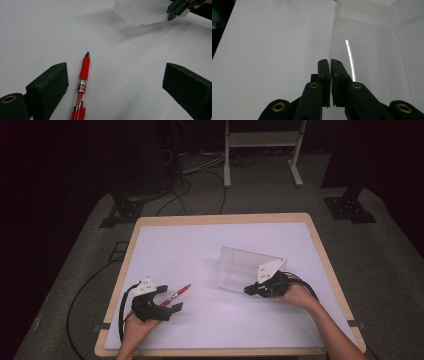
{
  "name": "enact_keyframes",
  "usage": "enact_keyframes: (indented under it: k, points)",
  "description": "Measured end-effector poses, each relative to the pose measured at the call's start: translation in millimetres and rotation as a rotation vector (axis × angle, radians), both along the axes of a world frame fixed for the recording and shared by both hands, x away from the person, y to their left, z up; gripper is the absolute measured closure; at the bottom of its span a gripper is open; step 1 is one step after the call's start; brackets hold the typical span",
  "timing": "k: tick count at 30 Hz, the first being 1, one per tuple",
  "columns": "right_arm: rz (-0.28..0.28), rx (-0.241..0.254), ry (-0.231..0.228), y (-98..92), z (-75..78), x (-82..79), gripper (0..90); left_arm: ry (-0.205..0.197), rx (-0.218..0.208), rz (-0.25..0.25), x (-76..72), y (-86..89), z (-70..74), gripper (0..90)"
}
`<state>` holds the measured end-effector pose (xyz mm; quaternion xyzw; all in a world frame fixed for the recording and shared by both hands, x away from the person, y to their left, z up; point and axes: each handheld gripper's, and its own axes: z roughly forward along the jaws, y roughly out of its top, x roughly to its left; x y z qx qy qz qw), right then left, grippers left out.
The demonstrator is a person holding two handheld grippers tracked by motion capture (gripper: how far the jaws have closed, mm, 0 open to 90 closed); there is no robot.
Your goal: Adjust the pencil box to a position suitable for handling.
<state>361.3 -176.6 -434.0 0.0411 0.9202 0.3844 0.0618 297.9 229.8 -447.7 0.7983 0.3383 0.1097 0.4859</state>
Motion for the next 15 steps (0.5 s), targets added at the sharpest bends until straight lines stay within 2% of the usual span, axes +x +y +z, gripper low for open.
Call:
enact_keyframes:
  k: [15]
  points:
    - [0.083,-0.024,0.032,24.9,-9.9,-10.7,86.2,0.001,-0.003,0.007,0.1,3.2,0.1,5.9]
